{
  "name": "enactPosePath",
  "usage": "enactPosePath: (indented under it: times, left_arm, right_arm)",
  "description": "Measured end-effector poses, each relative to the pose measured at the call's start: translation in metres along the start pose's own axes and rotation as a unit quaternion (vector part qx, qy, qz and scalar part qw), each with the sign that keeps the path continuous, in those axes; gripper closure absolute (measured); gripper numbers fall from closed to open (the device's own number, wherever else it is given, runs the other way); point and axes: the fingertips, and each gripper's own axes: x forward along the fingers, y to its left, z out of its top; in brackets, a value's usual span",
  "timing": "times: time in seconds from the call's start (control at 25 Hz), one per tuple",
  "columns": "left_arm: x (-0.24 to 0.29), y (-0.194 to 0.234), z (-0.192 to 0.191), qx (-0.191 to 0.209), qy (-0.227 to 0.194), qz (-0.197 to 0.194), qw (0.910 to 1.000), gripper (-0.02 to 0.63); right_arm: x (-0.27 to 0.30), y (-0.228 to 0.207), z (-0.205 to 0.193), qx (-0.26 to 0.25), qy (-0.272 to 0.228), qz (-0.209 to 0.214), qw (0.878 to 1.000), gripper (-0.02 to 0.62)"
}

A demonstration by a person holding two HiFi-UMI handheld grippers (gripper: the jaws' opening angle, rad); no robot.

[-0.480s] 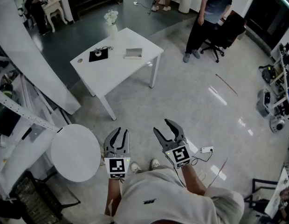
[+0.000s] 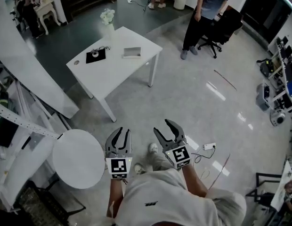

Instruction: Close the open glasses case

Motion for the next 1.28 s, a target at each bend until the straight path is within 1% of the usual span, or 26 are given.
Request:
enactPosePath:
  times: [0.16,0.32,0.6,0.8,0.96,1.12,1.28]
  left_arm:
    - [0.028,0.011,-0.005,0.003,0.005,-0.006,1.0000,0.492]
    - [0.066,0.022,-0.003,0.003,0.006,-0.007,1.0000,0.492]
    - [0.142,0.030,0.008,0.004,0.013,-0.009,0.9999,0.492]
    - [0.189,0.035,0.017,0.002,0.017,0.002,0.9999,0.492]
    - [0.222,0.036,0.020,0.001,0.024,0.012,0.9996,0.492]
    - [0.248,0.040,0.021,0.000,0.031,0.025,0.9992,0.492]
    - [0.269,0.044,0.025,0.001,0.034,0.036,0.9987,0.492]
  right_arm:
    - [0.026,-0.013,-0.003,0.002,0.002,-0.003,1.000,0.365]
    - [0.058,-0.036,-0.002,0.007,0.003,0.001,1.000,0.371]
    - [0.109,-0.096,0.005,0.006,0.001,0.009,1.000,0.376]
    - [0.141,-0.139,0.008,0.007,0.000,0.019,1.000,0.379]
    - [0.162,-0.167,0.004,0.013,0.001,0.028,1.000,0.379]
    - [0.181,-0.189,-0.002,0.018,0.002,0.041,0.999,0.380]
    - [0.199,-0.206,0.002,0.022,-0.001,0.050,0.999,0.382]
